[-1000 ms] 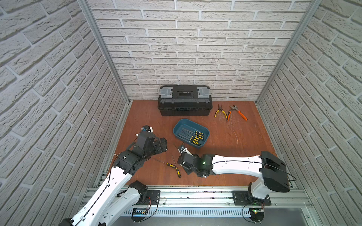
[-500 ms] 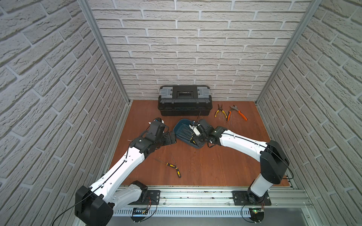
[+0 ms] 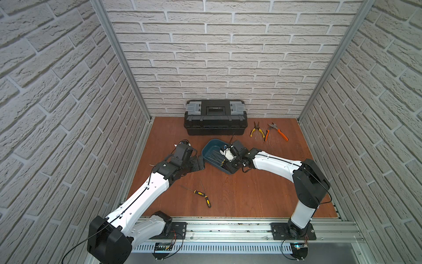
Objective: Put the file tool into the storage box
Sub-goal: Place the file tool in the storage box, then pick up the file tool from the center of the board.
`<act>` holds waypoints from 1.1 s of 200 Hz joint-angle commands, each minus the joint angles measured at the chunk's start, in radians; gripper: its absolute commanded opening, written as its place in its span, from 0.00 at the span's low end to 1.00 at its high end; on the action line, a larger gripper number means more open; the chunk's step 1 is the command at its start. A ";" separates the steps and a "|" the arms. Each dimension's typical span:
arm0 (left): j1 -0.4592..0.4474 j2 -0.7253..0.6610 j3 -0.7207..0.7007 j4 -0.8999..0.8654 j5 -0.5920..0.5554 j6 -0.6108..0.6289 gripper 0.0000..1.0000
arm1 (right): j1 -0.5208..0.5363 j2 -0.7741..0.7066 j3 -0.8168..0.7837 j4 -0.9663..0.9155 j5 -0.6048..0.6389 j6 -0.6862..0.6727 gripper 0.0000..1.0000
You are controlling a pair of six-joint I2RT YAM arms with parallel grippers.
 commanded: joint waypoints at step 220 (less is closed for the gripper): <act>0.013 -0.313 -0.329 -0.151 -0.091 -0.108 0.98 | 0.672 -0.156 -0.237 0.152 0.404 0.878 0.49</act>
